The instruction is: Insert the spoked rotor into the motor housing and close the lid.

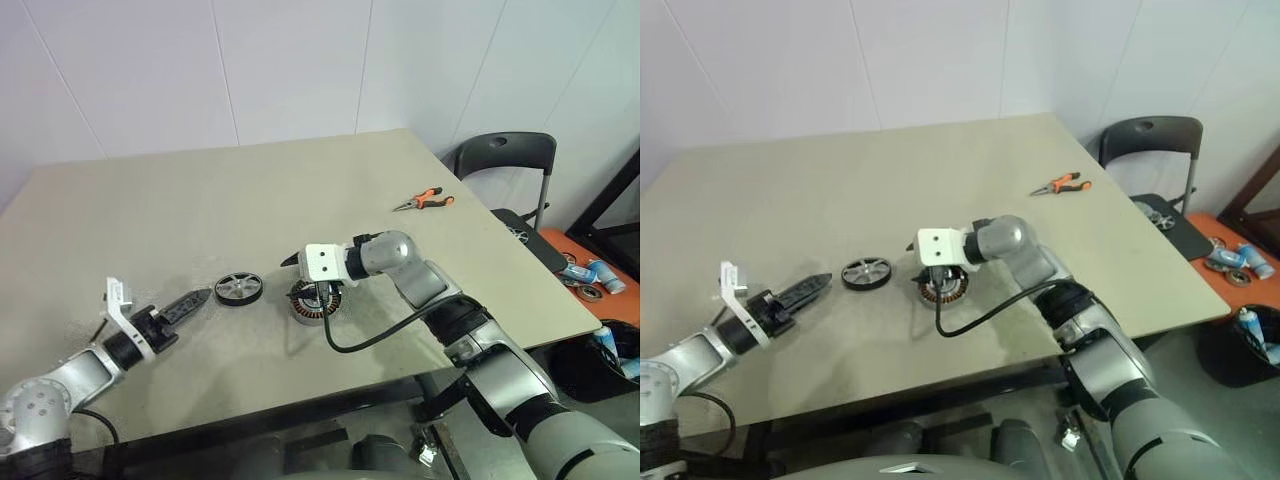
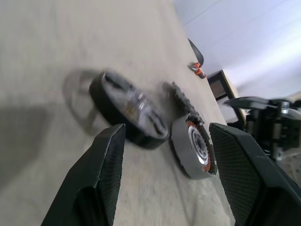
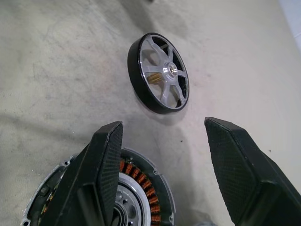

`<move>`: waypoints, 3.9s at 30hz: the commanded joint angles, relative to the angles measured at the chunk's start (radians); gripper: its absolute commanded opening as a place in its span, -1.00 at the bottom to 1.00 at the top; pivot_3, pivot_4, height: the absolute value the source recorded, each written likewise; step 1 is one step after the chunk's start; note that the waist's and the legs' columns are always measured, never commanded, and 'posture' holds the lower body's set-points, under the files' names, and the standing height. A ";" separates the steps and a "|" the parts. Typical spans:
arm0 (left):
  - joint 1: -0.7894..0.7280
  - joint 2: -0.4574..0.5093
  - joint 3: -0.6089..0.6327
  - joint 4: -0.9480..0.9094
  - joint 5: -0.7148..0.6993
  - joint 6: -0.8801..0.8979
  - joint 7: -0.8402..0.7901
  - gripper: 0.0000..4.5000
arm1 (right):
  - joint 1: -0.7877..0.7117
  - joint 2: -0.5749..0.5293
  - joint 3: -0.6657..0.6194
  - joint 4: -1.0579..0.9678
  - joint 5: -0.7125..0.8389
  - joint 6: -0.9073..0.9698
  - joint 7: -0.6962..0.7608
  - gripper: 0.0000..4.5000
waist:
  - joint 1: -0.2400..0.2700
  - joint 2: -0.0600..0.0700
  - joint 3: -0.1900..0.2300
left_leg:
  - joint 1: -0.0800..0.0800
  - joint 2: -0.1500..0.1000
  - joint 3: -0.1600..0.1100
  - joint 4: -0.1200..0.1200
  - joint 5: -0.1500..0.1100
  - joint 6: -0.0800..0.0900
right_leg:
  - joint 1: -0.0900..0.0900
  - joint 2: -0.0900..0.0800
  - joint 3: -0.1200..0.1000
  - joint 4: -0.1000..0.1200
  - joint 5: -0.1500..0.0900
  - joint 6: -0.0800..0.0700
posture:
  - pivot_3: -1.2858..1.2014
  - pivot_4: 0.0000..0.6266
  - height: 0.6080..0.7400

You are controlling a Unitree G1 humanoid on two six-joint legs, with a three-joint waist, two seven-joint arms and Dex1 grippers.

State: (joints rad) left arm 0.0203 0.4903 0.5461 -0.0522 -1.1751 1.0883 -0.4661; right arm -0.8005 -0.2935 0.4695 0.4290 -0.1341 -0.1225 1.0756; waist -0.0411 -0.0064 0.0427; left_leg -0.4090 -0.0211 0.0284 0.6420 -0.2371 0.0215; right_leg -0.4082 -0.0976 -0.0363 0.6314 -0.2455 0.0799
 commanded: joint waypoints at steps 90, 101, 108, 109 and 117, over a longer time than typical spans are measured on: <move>-0.272 -0.312 -0.273 0.068 -0.216 0.096 0.242 -0.75 | 0.195 -0.161 -0.365 -0.402 0.235 0.580 -0.249 0.30 | 0.030 0.000 0.000 | -0.007 0.000 0.001 -0.010 0.000 0.000 | -0.001 0.000 0.000 -0.014 0.000 -0.001 | 0.03 -1.00 1.00; -0.263 -0.288 -0.286 0.143 -0.099 0.041 0.184 -0.75 | 0.192 -0.159 -0.343 -0.381 0.224 0.565 -0.266 0.30 | 0.029 0.000 0.000 | -0.007 0.000 0.001 -0.010 0.000 0.000 | -0.001 0.000 0.000 -0.014 0.000 -0.002 | 0.03 -1.00 1.00; -0.252 -0.283 -0.282 0.165 -0.051 0.035 0.132 -0.75 | 0.188 -0.166 -0.324 -0.373 0.213 0.545 -0.276 0.30 | 0.029 0.000 0.000 | -0.007 -0.001 0.001 -0.010 0.000 0.001 | -0.001 0.000 0.000 -0.014 0.000 -0.002 | 0.03 -1.00 1.00; -0.245 -0.281 -0.285 0.159 -0.049 0.041 0.127 -0.75 | 0.190 -0.168 -0.321 -0.369 0.207 0.537 -0.276 0.30 | 0.029 0.000 0.000 | -0.007 -0.001 0.001 -0.010 0.000 0.001 | -0.001 0.000 0.000 -0.014 0.000 -0.002 | 0.03 -1.00 1.00; -0.234 -0.293 -0.271 0.126 -0.070 0.062 0.139 -0.75 | 0.206 -0.170 -0.309 -0.381 0.197 0.525 -0.273 0.30 | 0.029 0.000 0.000 | -0.006 0.000 0.001 -0.010 0.000 0.000 | -0.001 0.000 0.000 -0.013 0.000 -0.002 | 0.03 -1.00 1.00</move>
State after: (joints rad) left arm -0.2180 0.2039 0.2612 0.1081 -1.2211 1.1335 -0.3244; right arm -0.5861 -0.4536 0.1673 0.0739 0.0610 0.4254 0.8040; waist -0.0124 -0.0059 0.0426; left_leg -0.4153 -0.0215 0.0290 0.6322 -0.2370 0.0220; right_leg -0.4092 -0.0978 -0.0363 0.6180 -0.2451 0.0784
